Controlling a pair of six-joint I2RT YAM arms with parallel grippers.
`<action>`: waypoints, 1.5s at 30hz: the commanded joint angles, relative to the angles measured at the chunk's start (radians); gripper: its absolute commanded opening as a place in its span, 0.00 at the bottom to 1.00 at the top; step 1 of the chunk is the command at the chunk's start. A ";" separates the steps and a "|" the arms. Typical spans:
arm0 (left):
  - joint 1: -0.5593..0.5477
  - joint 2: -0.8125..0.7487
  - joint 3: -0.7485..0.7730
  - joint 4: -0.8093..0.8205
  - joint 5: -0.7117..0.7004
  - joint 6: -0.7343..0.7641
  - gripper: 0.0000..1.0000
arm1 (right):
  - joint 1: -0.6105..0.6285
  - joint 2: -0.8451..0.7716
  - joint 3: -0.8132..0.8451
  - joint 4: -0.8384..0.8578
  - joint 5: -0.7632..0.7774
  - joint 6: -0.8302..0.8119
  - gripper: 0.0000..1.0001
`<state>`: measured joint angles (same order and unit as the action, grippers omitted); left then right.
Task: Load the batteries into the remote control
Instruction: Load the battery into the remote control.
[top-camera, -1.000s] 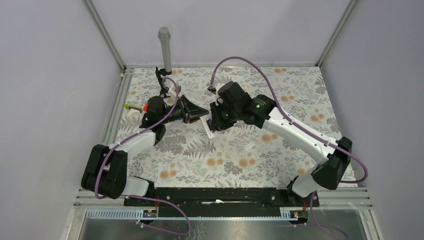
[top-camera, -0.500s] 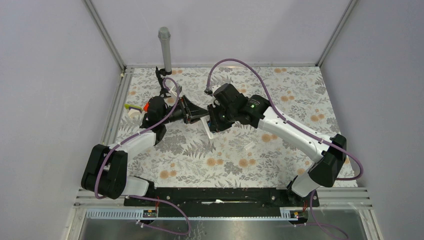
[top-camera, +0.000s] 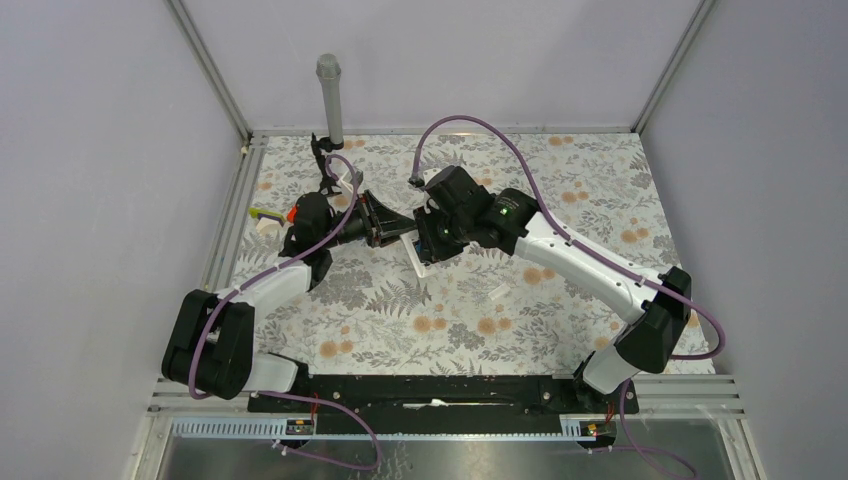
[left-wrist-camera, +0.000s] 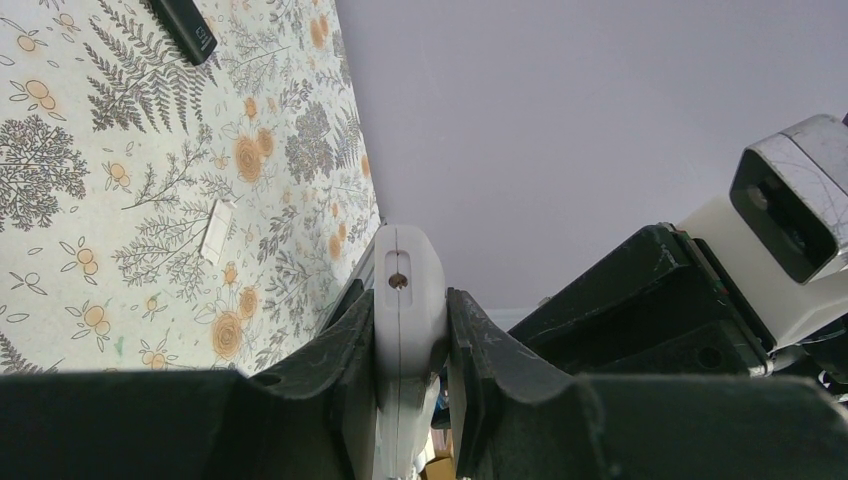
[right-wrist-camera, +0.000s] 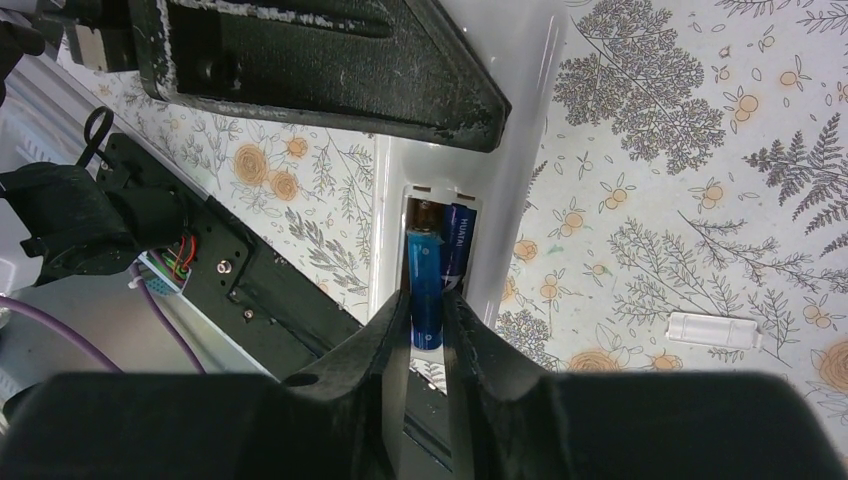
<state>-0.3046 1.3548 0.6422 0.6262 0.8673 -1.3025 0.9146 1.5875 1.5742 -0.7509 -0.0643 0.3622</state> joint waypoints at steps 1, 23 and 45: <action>-0.004 -0.038 0.018 0.076 0.015 -0.003 0.00 | 0.008 0.003 0.047 0.009 0.002 0.001 0.27; -0.004 -0.040 0.008 0.122 0.002 -0.058 0.00 | 0.007 -0.098 0.021 0.085 0.060 0.117 0.38; -0.002 -0.174 -0.009 0.243 -0.212 -0.447 0.00 | -0.036 -0.466 -0.475 0.831 -0.054 0.461 0.98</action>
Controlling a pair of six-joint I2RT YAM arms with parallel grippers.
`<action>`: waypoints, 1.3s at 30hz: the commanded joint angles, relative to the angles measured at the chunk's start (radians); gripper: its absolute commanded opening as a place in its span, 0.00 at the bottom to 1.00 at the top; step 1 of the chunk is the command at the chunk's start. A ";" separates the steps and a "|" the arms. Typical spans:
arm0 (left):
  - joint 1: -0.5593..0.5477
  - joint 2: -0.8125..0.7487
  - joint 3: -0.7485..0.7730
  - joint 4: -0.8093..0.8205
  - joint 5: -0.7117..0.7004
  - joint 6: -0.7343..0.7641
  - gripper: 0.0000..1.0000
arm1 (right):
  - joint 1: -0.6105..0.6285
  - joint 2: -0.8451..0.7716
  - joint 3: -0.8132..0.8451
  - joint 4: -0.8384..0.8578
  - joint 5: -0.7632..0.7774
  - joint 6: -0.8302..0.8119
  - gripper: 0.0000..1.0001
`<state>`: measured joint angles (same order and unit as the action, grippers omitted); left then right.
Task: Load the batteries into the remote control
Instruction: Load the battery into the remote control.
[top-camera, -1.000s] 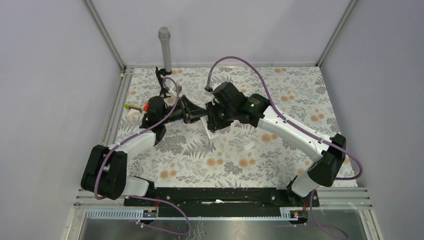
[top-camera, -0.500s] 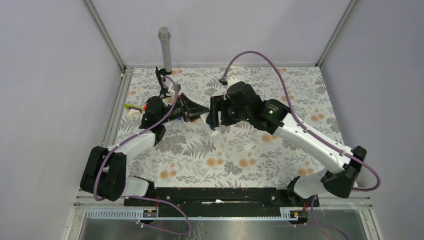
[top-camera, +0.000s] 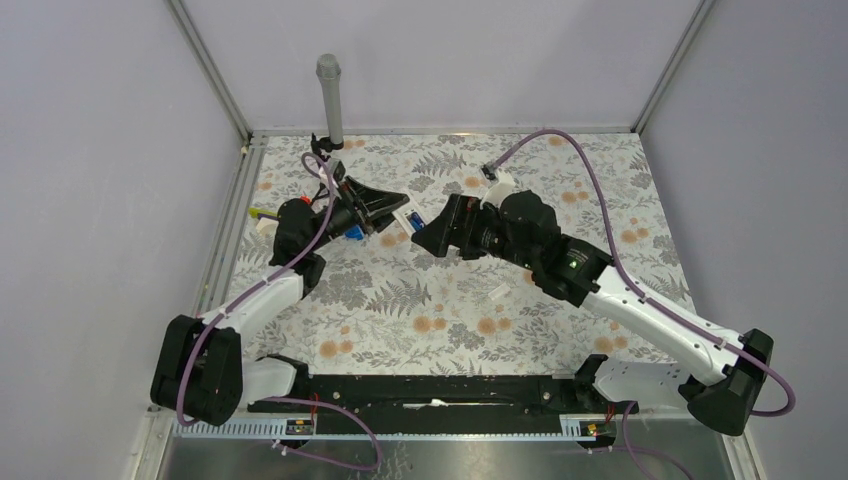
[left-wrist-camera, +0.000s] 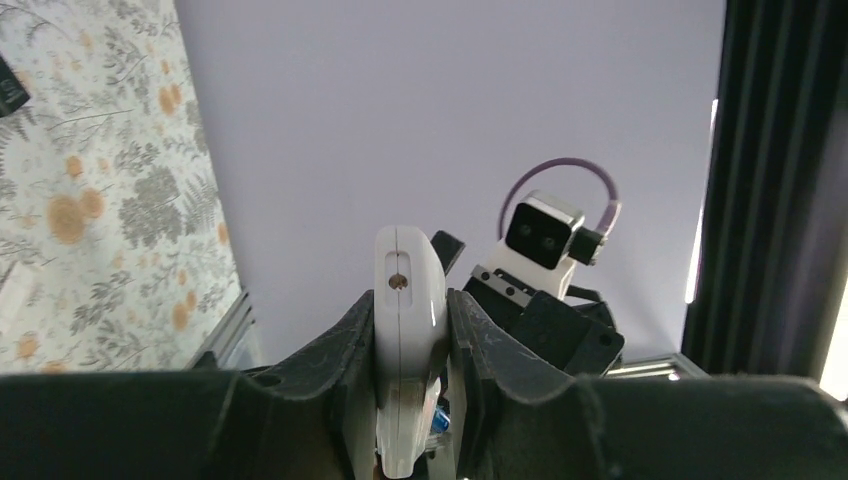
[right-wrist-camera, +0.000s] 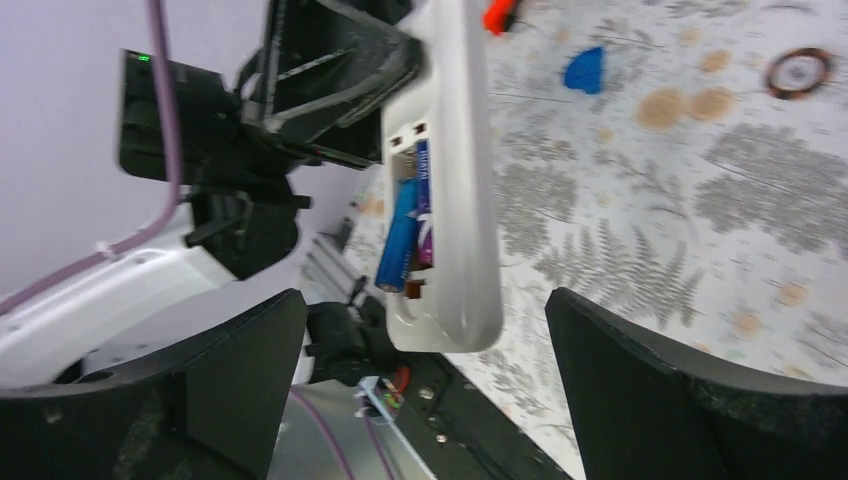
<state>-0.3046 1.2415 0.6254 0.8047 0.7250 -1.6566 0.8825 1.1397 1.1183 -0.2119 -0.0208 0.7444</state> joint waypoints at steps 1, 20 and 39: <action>-0.002 -0.070 0.009 0.061 -0.080 -0.113 0.00 | -0.004 -0.012 -0.015 0.312 -0.103 0.085 0.98; -0.005 -0.155 -0.009 0.038 -0.202 -0.325 0.00 | -0.004 -0.014 -0.028 0.442 -0.057 0.173 0.58; -0.010 -0.155 0.027 0.041 -0.177 -0.250 0.00 | -0.005 0.035 -0.012 0.419 -0.091 0.202 0.43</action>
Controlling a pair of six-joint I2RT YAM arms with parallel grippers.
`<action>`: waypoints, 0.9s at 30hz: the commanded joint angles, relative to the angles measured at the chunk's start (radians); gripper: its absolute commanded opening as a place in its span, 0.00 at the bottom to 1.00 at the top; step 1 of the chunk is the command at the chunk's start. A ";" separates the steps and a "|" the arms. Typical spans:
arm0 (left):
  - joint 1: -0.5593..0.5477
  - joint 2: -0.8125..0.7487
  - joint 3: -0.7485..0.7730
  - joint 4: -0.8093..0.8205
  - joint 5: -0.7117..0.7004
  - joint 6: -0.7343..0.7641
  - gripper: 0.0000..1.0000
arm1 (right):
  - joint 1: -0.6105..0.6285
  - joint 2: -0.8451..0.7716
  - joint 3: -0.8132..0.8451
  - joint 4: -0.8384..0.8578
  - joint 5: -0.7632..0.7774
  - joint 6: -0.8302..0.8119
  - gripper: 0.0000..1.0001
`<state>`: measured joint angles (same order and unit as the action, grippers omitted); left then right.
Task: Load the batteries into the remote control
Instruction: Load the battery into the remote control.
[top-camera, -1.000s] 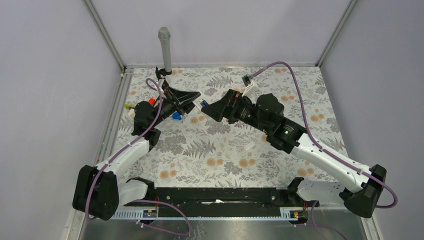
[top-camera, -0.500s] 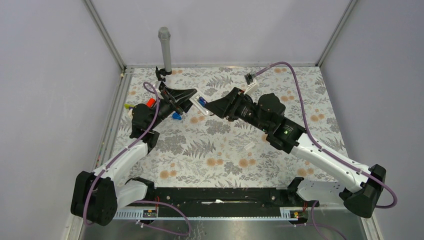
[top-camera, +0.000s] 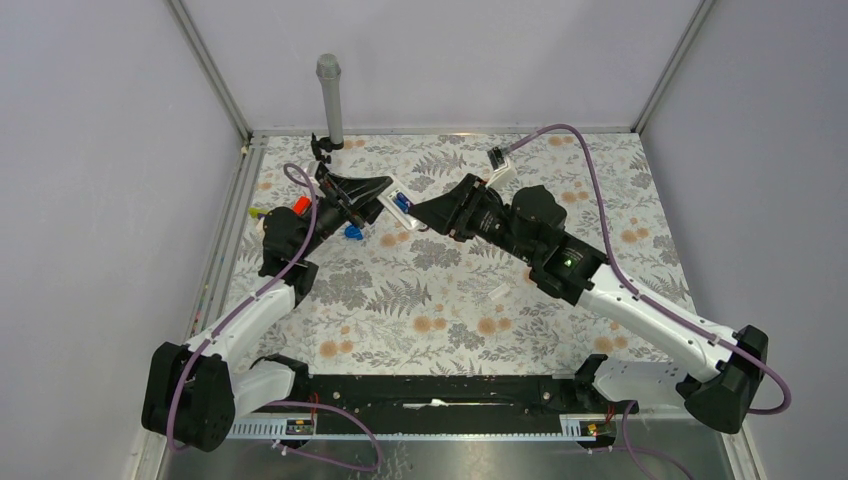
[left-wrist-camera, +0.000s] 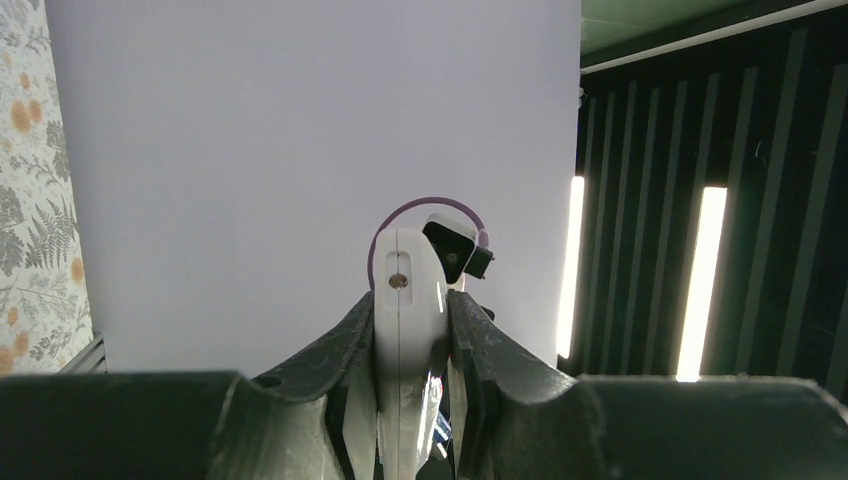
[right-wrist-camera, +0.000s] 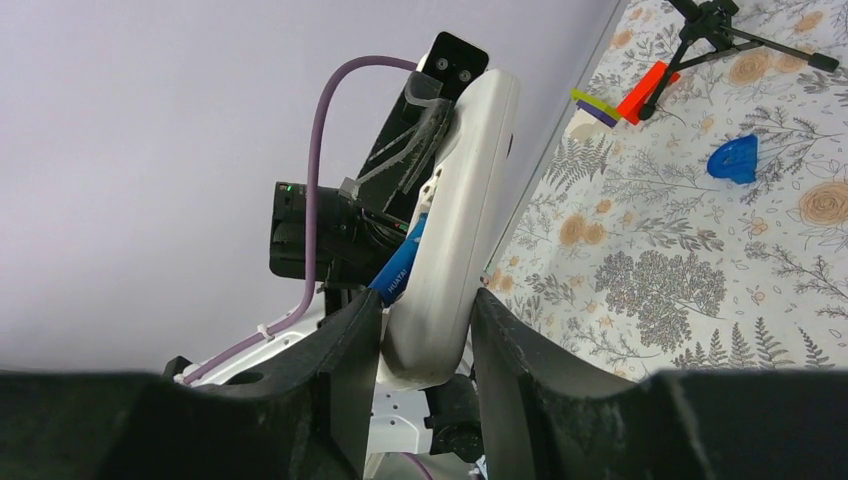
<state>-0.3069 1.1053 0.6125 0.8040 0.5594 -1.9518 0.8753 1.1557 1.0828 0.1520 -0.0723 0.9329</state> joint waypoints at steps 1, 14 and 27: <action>-0.008 -0.018 0.045 0.042 -0.008 0.052 0.00 | 0.002 0.022 0.027 0.047 -0.040 0.015 0.42; -0.010 -0.013 0.083 0.044 0.010 0.087 0.00 | 0.001 0.094 0.100 -0.116 -0.043 0.013 0.37; -0.011 -0.023 0.103 -0.002 0.004 0.118 0.00 | 0.001 0.184 0.205 -0.350 -0.007 -0.001 0.36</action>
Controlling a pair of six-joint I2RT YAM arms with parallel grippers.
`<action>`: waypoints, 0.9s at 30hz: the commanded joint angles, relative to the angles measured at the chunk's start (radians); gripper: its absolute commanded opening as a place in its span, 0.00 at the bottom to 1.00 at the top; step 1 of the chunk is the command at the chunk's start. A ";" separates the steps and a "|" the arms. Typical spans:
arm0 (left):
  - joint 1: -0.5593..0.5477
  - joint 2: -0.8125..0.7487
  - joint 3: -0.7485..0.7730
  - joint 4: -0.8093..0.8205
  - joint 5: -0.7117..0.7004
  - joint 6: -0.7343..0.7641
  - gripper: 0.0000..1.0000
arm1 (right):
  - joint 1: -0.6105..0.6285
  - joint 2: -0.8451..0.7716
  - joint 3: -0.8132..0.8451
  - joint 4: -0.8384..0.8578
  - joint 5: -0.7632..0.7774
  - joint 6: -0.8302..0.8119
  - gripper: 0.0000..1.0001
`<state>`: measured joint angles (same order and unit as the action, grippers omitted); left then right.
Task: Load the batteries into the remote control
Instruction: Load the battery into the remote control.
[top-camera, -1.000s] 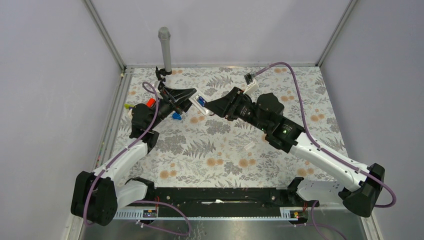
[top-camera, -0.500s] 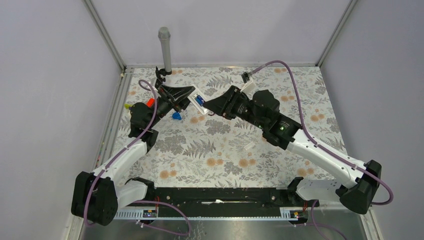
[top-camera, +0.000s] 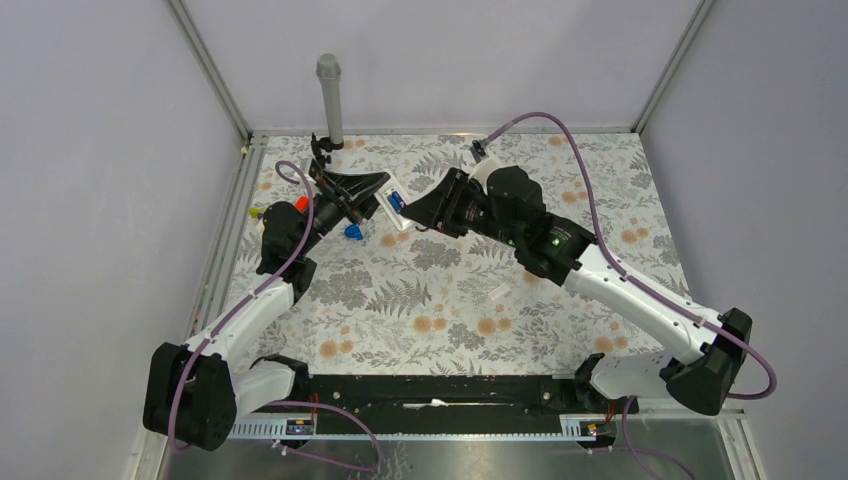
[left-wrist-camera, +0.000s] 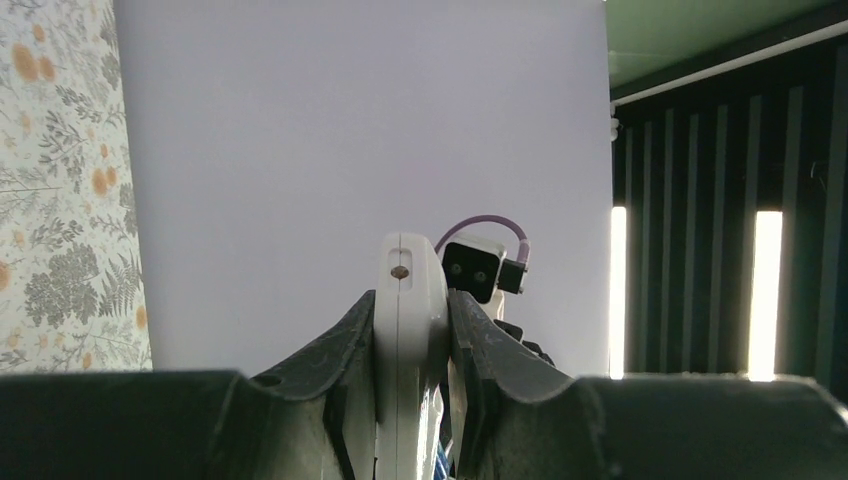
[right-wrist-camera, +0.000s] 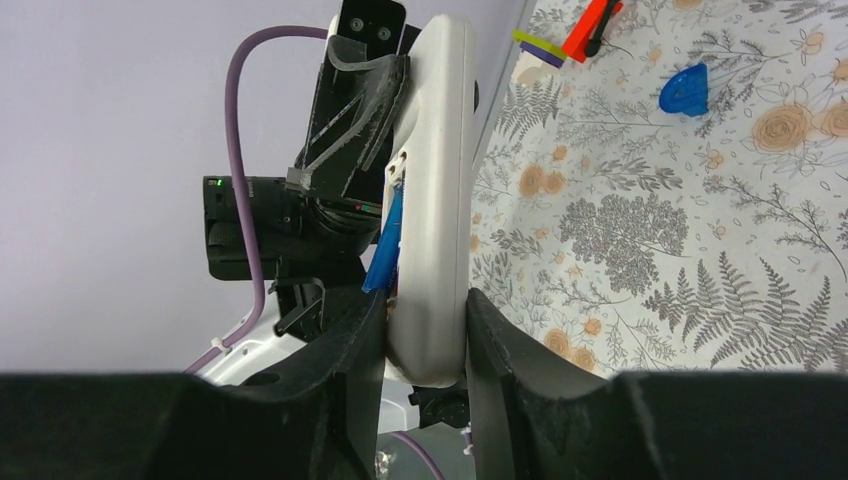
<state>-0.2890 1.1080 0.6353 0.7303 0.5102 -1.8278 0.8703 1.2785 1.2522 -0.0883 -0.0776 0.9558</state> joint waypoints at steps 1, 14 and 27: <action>-0.028 -0.027 0.081 0.066 0.052 -0.003 0.00 | 0.007 0.065 0.041 -0.119 0.000 -0.023 0.37; -0.026 -0.060 0.118 -0.099 0.051 0.131 0.00 | 0.006 0.134 0.158 -0.329 0.109 -0.052 0.47; 0.005 -0.042 0.106 -0.132 0.041 0.148 0.00 | -0.002 -0.097 -0.105 0.032 0.029 -0.074 0.70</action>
<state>-0.2935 1.0924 0.6918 0.5045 0.5396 -1.6497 0.8703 1.2446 1.1942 -0.1787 -0.0433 0.9092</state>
